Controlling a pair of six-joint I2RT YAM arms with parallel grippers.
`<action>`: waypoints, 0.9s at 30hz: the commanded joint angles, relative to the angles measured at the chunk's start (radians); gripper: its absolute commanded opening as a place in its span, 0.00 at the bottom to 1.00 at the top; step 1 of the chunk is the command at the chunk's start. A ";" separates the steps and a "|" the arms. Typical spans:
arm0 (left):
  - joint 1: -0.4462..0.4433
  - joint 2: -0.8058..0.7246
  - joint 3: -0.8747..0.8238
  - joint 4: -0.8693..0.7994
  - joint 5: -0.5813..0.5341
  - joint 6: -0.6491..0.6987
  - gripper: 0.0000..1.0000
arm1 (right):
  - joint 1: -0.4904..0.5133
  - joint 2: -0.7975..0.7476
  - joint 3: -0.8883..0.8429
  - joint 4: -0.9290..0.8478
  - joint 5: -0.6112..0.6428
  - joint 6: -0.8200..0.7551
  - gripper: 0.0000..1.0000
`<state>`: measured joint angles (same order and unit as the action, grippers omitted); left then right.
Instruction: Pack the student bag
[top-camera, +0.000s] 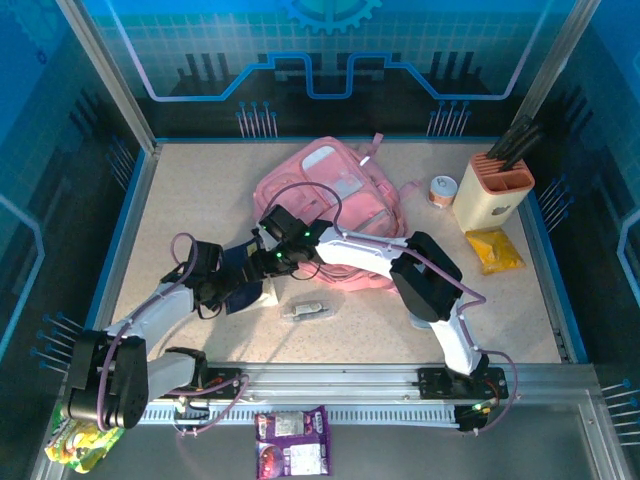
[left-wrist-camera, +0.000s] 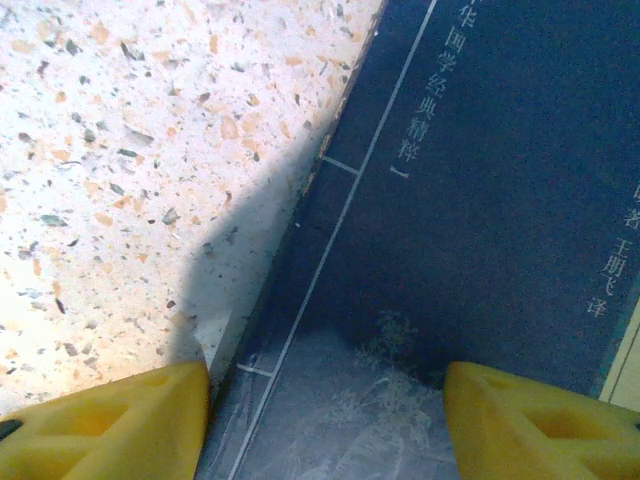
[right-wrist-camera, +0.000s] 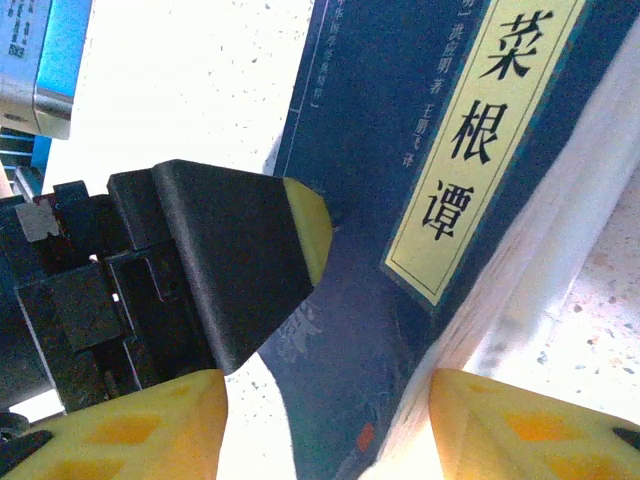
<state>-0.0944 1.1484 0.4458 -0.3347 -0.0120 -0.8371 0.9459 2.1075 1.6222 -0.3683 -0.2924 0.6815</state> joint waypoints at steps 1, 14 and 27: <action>-0.011 0.028 -0.022 0.078 0.075 -0.013 0.64 | -0.004 -0.003 -0.010 0.005 -0.039 0.012 0.53; -0.013 0.030 -0.014 0.062 0.066 -0.021 0.64 | -0.015 0.060 0.027 -0.155 0.153 -0.009 0.60; -0.036 0.012 -0.015 0.068 0.064 -0.043 0.63 | -0.002 0.155 0.097 -0.117 0.060 0.000 0.56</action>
<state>-0.1074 1.1503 0.4458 -0.3344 -0.0273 -0.8425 0.9417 2.2261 1.6894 -0.4789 -0.1967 0.6804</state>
